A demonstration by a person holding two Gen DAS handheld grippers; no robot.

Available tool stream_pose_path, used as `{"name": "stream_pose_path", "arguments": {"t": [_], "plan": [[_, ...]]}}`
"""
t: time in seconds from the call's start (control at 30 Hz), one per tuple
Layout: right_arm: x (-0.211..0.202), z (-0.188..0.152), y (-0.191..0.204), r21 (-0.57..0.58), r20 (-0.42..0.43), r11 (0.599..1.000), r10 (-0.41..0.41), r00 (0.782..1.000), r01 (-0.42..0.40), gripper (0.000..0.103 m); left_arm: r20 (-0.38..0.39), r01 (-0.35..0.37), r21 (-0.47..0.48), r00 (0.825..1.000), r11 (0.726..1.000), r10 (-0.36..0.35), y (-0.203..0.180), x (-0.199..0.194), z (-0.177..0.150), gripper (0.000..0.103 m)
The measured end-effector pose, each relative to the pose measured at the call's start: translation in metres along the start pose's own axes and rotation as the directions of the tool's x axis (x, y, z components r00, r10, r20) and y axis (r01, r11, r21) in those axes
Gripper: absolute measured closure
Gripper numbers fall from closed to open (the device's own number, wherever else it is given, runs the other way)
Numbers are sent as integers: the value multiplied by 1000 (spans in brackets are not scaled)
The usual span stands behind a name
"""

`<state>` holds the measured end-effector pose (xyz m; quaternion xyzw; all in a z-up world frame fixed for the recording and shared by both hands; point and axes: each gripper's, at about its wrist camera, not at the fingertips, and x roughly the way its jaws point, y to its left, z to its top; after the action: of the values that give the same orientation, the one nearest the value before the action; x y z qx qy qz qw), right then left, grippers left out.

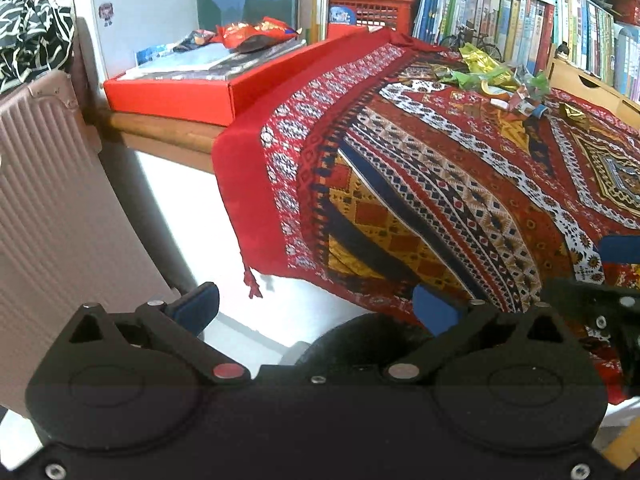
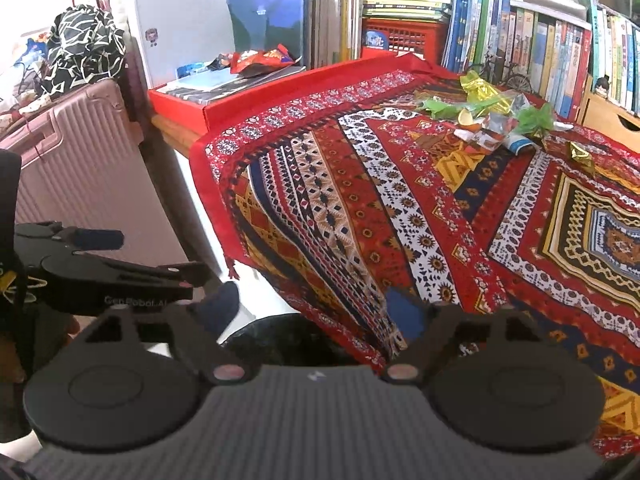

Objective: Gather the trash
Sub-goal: 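Open the left gripper to drop the bag while the right gripper drops the tissue, then move both grippers back over the wrapper pile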

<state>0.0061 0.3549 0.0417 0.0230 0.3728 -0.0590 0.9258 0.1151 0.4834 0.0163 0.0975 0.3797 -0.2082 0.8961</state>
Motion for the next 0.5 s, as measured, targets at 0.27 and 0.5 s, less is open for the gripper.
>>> {"name": "stream_pose_path", "arguments": {"t": [0.27, 0.5], "plan": [[-2, 1, 0, -8, 12, 1000, -18, 1000, 18, 0, -10, 39, -38, 999, 999, -40, 6, 7, 8, 0], [-5, 8, -7, 13, 13, 999, -47, 999, 47, 0, -21, 88, -36, 996, 995, -89, 2, 12, 20, 0]]}}
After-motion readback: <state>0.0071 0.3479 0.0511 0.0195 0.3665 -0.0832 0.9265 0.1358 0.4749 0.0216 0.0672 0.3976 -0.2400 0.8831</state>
